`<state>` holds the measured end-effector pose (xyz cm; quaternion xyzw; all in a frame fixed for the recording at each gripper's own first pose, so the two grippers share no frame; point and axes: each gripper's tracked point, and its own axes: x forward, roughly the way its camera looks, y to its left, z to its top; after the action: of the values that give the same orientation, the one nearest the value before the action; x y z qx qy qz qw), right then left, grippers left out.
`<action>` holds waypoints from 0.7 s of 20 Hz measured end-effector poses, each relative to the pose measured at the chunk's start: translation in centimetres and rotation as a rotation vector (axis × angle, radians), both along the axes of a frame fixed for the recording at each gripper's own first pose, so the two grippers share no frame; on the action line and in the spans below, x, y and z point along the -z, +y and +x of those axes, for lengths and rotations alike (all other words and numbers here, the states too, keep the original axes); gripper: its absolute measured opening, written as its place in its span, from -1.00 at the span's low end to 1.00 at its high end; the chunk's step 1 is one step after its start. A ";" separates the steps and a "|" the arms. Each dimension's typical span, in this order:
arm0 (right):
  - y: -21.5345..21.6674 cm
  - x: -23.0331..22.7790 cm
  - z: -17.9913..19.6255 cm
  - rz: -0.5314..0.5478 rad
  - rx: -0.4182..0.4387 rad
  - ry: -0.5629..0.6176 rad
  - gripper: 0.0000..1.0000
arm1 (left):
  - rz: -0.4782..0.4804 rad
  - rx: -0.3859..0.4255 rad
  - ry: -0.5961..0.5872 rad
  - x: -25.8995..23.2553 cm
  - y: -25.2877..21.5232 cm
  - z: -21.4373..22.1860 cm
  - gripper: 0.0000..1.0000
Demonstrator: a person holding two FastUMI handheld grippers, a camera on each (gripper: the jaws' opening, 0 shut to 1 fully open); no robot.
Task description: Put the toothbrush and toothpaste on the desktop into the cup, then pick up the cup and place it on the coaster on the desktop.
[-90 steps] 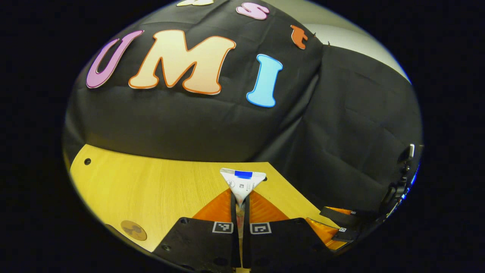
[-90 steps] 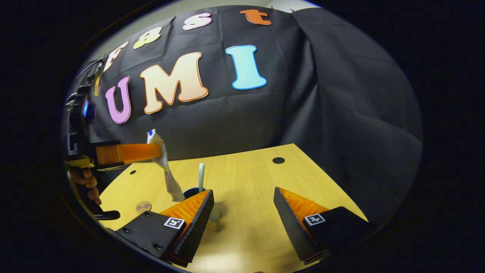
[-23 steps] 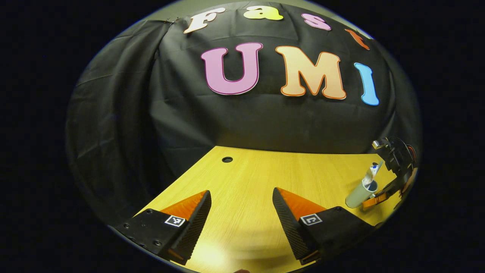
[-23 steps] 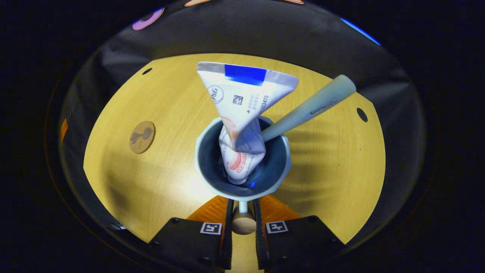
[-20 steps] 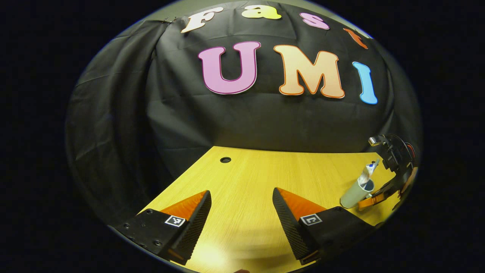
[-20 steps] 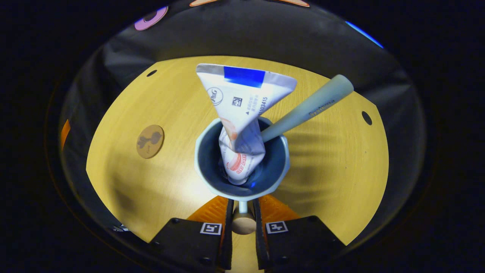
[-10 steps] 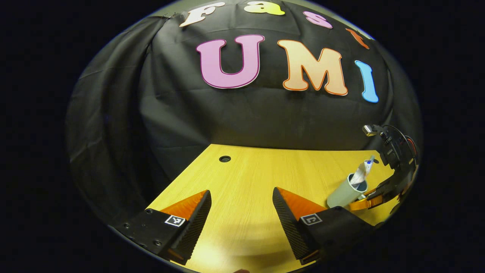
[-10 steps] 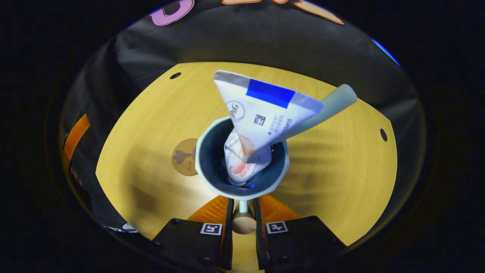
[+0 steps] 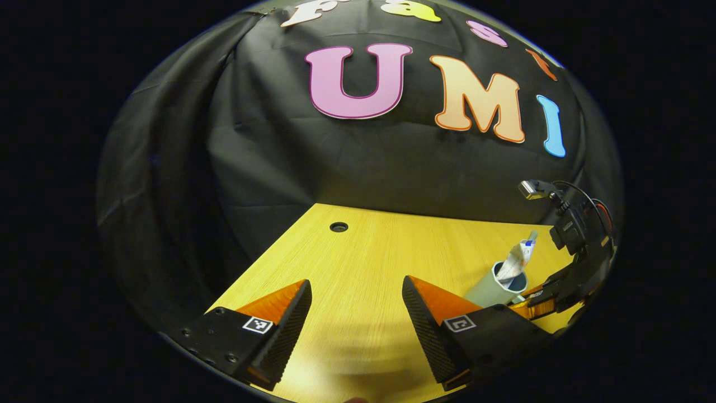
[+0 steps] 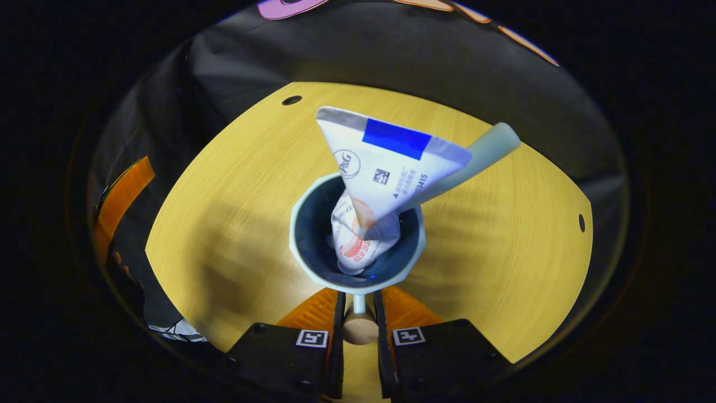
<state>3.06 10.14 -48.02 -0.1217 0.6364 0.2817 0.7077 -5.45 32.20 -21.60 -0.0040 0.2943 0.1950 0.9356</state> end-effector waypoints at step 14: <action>-3.4 -8.5 4.0 0.079 0.017 -0.175 0.99 | -0.027 0.045 0.006 0.2 -3.1 0.8 0.89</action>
<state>7.06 6.73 -39.51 -0.1122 0.5617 0.2888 0.7672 -4.64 29.08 -21.83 -0.0094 0.2996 0.1701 0.9387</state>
